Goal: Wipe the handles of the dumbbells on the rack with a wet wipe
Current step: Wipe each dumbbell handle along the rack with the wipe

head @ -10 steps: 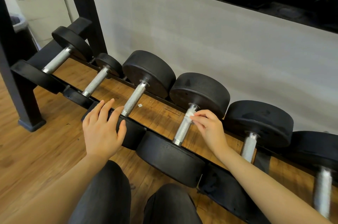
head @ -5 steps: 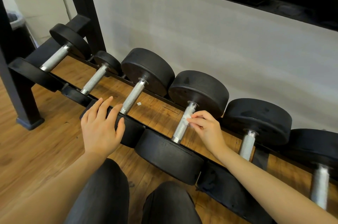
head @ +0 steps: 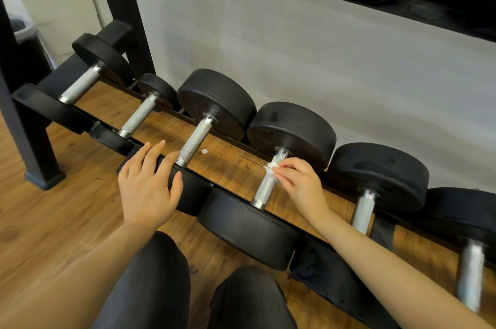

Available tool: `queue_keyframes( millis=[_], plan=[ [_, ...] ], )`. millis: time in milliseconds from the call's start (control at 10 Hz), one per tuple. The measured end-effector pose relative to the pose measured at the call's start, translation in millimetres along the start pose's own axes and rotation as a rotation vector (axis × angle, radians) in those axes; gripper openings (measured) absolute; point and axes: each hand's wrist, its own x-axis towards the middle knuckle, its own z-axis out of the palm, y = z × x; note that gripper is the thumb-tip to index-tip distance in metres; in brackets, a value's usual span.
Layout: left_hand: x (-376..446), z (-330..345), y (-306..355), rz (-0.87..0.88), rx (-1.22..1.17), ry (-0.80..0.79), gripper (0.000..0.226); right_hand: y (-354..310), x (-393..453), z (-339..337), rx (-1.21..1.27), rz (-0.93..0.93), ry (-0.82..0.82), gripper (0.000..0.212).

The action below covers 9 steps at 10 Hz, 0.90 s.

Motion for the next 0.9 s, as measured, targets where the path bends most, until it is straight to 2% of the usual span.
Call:
queue_keyframes(
  millis=[100, 300, 400, 500, 600, 700, 900],
  plan=[
    [0, 0, 0, 0.001, 0.007, 0.000, 0.048, 1, 3, 1, -0.008, 0.030, 0.040, 0.026],
    [0, 0, 0, -0.002, 0.001, -0.005, 0.048, 0, -4, -1, -0.080, -0.161, -0.093, 0.027],
    [0, -1, 0, -0.003, 0.006, -0.009, 0.048, -2, 2, -4, -0.096, -0.115, -0.042, 0.026],
    [0, -1, 0, -0.003, 0.014, -0.015, 0.048, -7, 1, -5, -0.110, -0.180, -0.161, 0.029],
    [0, -1, 0, 0.000, 0.020, -0.017, 0.048, -8, 0, -8, -0.209, -0.334, -0.259, 0.042],
    [0, -1, 0, -0.004, 0.021, -0.020, 0.048, 1, 6, -7, -0.213, -0.285, -0.154, 0.039],
    [1, -2, 1, -0.011, 0.017, -0.030, 0.050, 1, 9, -8, -0.190, -0.284, -0.188, 0.027]
  ],
)
